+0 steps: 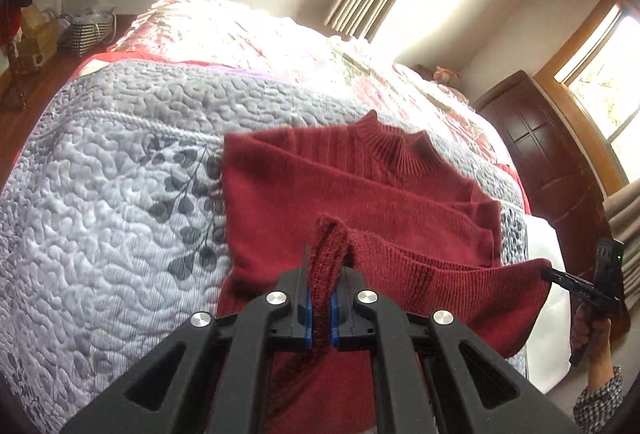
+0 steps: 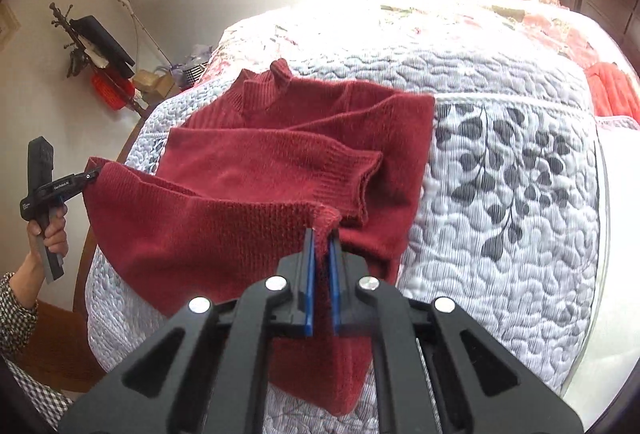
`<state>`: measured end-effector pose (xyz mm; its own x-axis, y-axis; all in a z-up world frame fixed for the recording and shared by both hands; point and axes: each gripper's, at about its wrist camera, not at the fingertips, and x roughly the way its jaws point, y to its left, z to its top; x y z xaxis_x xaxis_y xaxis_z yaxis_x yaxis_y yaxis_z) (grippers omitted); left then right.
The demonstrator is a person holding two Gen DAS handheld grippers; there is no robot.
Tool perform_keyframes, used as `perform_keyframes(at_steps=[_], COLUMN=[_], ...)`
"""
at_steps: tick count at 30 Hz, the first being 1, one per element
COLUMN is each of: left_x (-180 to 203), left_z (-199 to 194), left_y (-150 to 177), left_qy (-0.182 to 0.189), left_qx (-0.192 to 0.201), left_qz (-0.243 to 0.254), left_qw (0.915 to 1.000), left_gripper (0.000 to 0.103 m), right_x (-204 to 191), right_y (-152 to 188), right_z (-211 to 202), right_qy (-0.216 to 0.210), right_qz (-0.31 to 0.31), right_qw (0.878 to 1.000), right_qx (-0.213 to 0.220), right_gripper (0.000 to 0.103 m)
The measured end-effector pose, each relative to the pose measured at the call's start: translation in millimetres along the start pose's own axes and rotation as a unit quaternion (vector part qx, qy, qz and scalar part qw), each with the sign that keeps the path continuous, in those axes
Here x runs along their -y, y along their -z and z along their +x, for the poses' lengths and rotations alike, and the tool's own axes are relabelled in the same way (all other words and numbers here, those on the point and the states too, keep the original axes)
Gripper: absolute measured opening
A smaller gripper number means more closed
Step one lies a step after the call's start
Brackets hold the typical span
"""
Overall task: Fold small clothes
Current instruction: 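Lift the hem with both tools, lay it over the collar, open both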
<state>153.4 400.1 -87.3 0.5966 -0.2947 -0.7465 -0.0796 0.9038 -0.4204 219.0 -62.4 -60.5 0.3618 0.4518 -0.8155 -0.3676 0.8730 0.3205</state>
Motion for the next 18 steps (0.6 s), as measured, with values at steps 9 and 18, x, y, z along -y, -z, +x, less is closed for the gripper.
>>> perform_keyframes(at_steps=[9,18], left_x=[-3,-27], left_z=[43,128], left_y=[-81,-108], left_qy=[-0.014,-0.077], left_qx=[0.036,-0.016], left_qz=[-0.01,-0.009], left_qw=[0.9992,0.9969], left_gripper=[0.005,0.005], right_x=[14,57], right_y=[-104,-144], right_z=[32,121], right_qy=[0.027,0.052], right_qz=[-0.021,0.016], right_qw=[0.999,0.998], right_qx=[0.024,-0.04], right_gripper=[0.005,0.005])
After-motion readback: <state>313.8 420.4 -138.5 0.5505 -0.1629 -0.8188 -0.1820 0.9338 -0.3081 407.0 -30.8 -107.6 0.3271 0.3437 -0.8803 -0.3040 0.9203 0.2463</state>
